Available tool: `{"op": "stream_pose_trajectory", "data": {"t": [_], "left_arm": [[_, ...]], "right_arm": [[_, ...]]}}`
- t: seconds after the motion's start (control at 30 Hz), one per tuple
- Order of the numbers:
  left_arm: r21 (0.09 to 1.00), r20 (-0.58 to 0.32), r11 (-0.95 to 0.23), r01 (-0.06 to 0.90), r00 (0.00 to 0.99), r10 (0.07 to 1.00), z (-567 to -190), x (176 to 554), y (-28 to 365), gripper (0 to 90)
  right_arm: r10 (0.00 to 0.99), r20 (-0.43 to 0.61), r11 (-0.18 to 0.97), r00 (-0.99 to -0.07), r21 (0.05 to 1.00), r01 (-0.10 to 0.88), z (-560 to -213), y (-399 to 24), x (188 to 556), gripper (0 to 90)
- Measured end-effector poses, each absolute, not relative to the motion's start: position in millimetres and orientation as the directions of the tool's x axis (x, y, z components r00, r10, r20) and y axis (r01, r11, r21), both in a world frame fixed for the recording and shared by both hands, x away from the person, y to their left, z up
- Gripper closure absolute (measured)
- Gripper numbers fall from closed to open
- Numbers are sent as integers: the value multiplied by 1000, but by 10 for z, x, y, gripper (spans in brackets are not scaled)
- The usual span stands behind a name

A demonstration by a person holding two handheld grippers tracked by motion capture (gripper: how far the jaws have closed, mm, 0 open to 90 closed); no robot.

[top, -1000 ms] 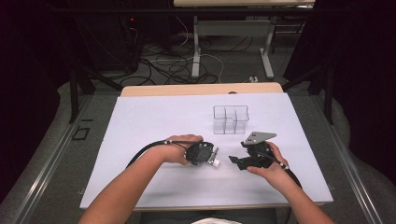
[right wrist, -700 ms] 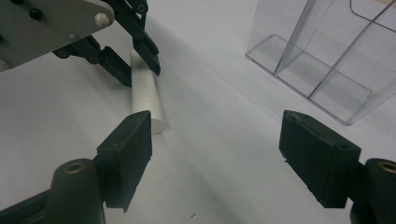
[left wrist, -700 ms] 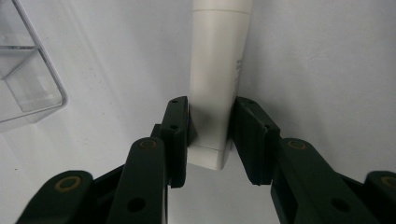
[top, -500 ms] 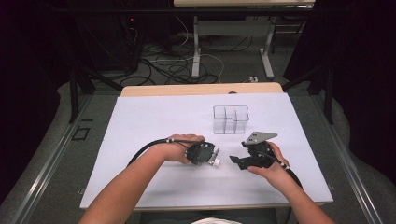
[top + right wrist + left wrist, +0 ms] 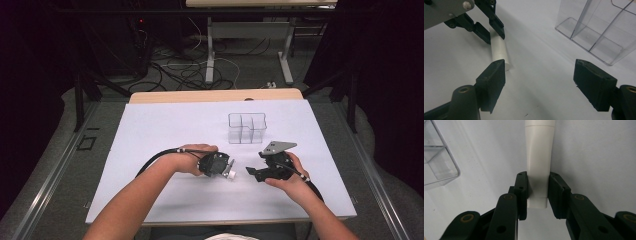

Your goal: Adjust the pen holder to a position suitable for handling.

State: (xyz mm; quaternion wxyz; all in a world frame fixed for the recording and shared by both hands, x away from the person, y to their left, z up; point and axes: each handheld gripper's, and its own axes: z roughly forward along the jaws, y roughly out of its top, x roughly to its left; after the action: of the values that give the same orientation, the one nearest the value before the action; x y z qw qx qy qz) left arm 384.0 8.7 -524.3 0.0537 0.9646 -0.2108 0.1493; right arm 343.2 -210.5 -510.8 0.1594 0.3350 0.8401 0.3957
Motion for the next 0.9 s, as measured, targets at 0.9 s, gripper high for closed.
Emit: {"op": "stream_pose_trajectory", "data": {"t": [0.9], "left_arm": [[340,223,-940,-15,973,65,-4924,3946,181,715]], "right_arm": [[701,16,439,-713,778,449,-5063,-2144,3433,252]]}}
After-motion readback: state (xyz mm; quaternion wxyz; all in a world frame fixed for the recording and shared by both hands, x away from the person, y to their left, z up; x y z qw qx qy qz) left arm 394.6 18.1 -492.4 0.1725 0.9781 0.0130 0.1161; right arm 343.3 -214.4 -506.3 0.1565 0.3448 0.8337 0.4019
